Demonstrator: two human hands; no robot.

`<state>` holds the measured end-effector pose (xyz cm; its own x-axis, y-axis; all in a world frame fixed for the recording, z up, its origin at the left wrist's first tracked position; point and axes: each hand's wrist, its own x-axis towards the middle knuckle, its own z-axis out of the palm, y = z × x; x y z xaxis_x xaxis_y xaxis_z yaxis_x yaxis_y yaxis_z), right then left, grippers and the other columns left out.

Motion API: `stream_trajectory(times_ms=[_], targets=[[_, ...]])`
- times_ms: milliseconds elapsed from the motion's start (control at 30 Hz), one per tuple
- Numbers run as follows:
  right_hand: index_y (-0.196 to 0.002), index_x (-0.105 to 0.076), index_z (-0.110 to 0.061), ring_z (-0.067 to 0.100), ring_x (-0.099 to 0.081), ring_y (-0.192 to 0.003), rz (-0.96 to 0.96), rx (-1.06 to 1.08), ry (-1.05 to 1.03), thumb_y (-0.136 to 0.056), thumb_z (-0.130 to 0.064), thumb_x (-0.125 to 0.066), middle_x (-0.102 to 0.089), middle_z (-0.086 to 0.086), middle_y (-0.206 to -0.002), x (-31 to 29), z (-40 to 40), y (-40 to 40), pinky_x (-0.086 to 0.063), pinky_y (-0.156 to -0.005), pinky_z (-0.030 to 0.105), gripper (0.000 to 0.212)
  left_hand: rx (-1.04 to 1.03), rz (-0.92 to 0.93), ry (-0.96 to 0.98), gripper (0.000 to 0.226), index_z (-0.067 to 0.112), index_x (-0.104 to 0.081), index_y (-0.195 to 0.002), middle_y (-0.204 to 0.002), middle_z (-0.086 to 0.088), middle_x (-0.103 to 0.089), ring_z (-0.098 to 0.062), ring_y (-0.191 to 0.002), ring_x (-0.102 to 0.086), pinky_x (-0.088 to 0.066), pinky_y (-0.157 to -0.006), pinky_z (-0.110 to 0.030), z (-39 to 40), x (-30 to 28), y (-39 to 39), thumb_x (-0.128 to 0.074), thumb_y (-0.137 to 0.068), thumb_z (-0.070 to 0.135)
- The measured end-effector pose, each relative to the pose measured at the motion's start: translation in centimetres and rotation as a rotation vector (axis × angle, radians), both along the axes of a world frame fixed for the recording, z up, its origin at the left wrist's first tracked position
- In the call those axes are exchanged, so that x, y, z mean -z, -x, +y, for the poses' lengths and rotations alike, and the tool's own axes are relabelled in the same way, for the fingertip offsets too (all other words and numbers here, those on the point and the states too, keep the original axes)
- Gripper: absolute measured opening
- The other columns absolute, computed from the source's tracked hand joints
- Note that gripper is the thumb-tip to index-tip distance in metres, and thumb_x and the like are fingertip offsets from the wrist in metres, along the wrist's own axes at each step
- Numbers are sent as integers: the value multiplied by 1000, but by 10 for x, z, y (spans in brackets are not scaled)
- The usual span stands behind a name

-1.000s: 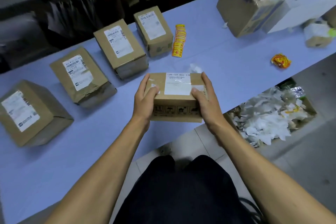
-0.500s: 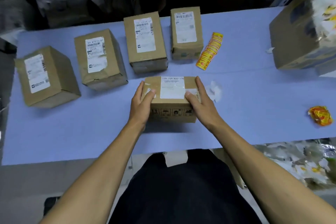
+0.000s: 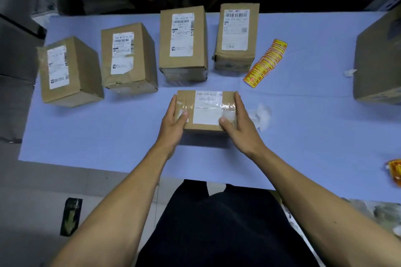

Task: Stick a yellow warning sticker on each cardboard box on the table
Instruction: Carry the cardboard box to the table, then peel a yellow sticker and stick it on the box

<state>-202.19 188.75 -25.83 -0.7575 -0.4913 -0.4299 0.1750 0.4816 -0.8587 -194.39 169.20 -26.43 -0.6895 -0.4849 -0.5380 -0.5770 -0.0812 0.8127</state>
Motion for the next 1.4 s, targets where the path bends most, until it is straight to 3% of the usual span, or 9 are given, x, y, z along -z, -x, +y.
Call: stream_trajectory(times_ms=[100,233,333,400,467,633,733,933,1400], targets=[[-159,0,-31,17,-24,-151,10,-2,-8,-102,-32,-53,-16,-3,-167,4,2,-5,-24,-122,44,78,55,-5,32,62,34,-19,-157,-146,9,-48,-2,-122,-56,-49,-89,-10,1,-2,-5,-50,-104,24],[-158,-2,-32,19,-30,-148,19,-10,-11,-100,-33,-55,-23,-2,-165,7,6,-6,-28,-120,44,79,108,-42,145,63,29,-18,-159,-151,7,-44,-16,-134,-48,-41,-105,-27,7,-4,-10,-49,-105,25],[-158,-9,-29,17,-38,-143,39,16,-23,-97,-30,-61,-34,-2,-160,5,4,-6,-32,-118,37,79,251,-112,382,66,25,-9,-159,-163,1,-27,-22,-145,-33,-31,-110,-27,6,-9,-5,-44,-104,23],[-157,-15,-28,15,-39,-139,80,36,-46,-95,-28,-64,-37,-2,-156,3,4,-2,-32,-113,30,80,403,-124,595,67,21,-9,-159,-168,-4,-9,-24,-153,-13,-16,-123,-39,7,-14,3,-43,-102,20],[-156,-22,-29,15,-38,-139,127,65,-70,-94,-28,-64,-36,-1,-155,1,3,5,-33,-113,32,76,568,-102,806,66,19,-16,-159,-168,-7,-4,-26,-155,-2,-1,-123,-46,9,-18,14,-45,-99,20],[-148,-43,-23,19,-40,-139,243,162,-154,-102,-29,-51,-43,2,-152,0,1,30,-35,-116,40,47,874,-31,1018,65,27,-21,-158,-168,-3,-9,-26,-155,-2,4,-121,-51,18,-15,38,-34,-100,53],[-142,-51,-16,24,-44,-136,337,125,-277,-103,-21,-48,-49,7,-148,4,3,48,-35,-110,34,40,952,-91,1077,69,33,-16,-158,-168,-2,-9,-26,-155,-2,5,-120,-53,22,-5,47,-22,-98,65],[-140,-52,-10,32,-51,-129,344,38,-419,-97,-15,-55,-54,14,-142,16,6,71,-41,-104,39,44,943,-110,1089,76,35,-15,-158,-168,-1,-13,-26,-155,-5,4,-120,-55,21,1,47,-6,-91,72],[-146,-43,-8,41,-44,-128,490,-199,-745,-97,-24,-61,-41,20,-149,53,2,134,-44,-100,47,55,909,-71,1118,68,29,-33,-154,-160,-7,-36,-30,-150,-26,-14,-119,-60,21,4,51,-29,-95,63]])
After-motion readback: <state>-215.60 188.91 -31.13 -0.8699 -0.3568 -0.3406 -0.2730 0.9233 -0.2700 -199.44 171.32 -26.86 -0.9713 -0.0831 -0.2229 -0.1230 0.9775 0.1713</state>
